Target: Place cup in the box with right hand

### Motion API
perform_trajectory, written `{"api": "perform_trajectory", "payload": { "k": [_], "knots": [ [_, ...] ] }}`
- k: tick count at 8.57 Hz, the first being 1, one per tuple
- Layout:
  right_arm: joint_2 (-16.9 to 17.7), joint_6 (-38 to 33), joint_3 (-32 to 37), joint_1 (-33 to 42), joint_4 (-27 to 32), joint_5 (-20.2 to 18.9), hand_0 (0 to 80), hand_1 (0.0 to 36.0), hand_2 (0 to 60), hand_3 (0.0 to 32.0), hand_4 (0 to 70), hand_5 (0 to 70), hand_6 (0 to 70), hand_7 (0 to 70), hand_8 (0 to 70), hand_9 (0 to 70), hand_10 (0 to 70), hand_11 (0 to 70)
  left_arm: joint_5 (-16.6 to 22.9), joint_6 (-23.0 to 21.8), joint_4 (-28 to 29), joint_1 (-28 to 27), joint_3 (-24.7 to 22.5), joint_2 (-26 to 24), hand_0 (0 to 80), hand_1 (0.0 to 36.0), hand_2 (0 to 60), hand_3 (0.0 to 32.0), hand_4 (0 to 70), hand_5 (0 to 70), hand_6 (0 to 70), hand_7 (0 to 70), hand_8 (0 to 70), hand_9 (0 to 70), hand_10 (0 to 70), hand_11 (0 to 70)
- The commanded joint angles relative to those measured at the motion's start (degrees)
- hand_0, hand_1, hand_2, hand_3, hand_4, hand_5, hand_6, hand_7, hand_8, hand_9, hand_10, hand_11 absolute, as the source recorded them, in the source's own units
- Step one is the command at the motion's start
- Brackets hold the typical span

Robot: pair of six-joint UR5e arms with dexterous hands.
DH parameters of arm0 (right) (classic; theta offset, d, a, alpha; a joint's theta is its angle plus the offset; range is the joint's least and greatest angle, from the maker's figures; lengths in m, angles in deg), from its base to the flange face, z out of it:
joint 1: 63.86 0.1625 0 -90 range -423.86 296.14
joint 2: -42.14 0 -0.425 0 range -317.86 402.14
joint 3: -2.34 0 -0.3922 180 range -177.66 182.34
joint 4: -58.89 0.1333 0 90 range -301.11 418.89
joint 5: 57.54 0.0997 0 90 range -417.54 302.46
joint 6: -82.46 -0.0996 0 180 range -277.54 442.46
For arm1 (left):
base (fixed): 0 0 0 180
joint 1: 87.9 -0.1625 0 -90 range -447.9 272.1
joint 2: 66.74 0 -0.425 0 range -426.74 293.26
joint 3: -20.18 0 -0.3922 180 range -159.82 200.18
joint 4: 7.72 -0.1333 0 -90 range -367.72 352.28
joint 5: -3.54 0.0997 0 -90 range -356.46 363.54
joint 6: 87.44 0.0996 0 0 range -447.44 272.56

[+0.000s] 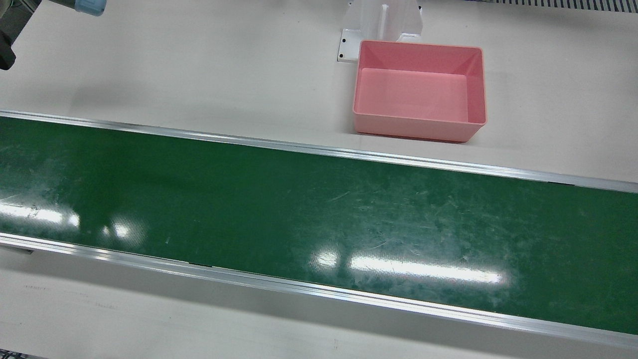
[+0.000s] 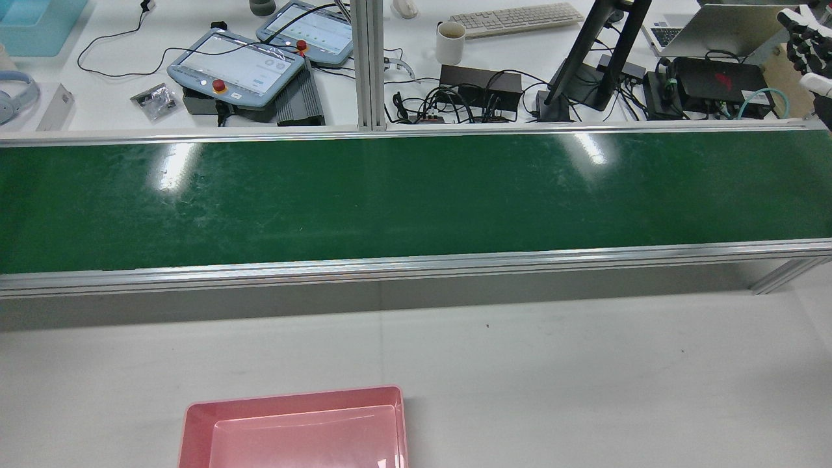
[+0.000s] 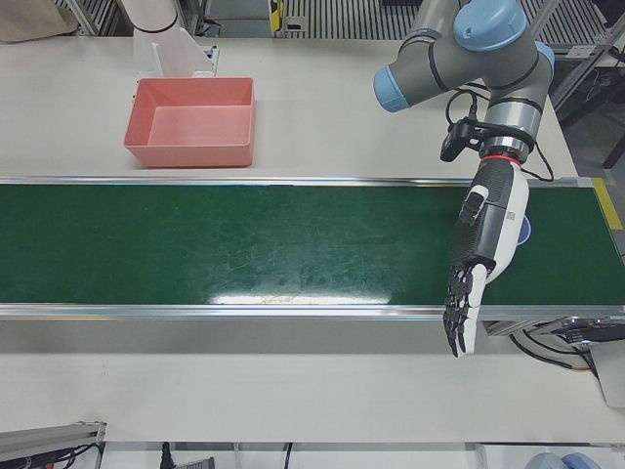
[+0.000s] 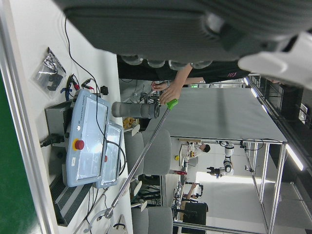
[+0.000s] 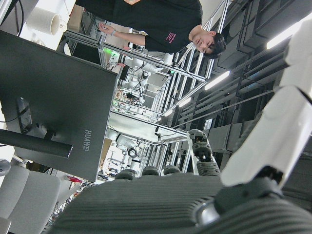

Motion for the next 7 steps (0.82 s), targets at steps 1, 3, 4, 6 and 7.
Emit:
{"api": "perform_trajectory", "payload": {
  "k": [1,3,4,6,7],
  "knots": [
    [-0.09,0.20,0.53,-0.13,0.09,0.00,39.0,10.9,13.3,0.0,0.0,1.8,0.6,0.6,0.0,0.0,0.0,0.0,0.00,0.00,0.00,0.00,0.00,0.09,0.0,0.0,0.0,0.0,0.0,0.0,0.0,0.0,0.0,0.0,0.0,0.0],
    [-0.44,0.21,0.71,-0.22,0.18,-0.09,38.8,10.8,13.6,0.0,0.0,1.7,0.6,0.6,0.0,0.0,0.0,0.0,0.00,0.00,0.00,0.00,0.00,0.00,0.0,0.0,0.0,0.0,0.0,0.0,0.0,0.0,0.0,0.0,0.0,0.0],
    [-0.53,0.21,0.63,-0.39,0.18,-0.09,38.7,10.7,13.8,0.0,0.0,1.7,0.7,1.0,0.0,0.0,0.0,0.0,0.00,0.00,0.00,0.00,0.00,0.09,0.0,0.0,0.0,0.0,0.0,0.0,0.0,0.0,0.0,0.0,0.0,0.0],
    [-1.76,0.21,0.71,-0.65,0.00,0.00,38.7,10.6,13.8,0.0,0.0,1.6,0.7,1.4,0.0,0.0,0.0,0.0,0.00,0.00,0.00,0.00,0.00,0.00,0.0,0.0,0.0,0.0,0.0,0.0,0.0,0.0,0.0,0.0,0.0,0.0],
    [-1.67,0.29,0.80,-0.48,0.00,-0.17,38.7,10.7,13.9,0.0,0.0,1.6,0.8,1.7,0.0,0.0,0.0,0.0,0.00,0.00,0.00,0.00,0.00,0.00,0.0,0.0,0.0,0.0,0.0,0.0,0.0,0.0,0.0,0.0,0.0,0.0]
  ]
}}
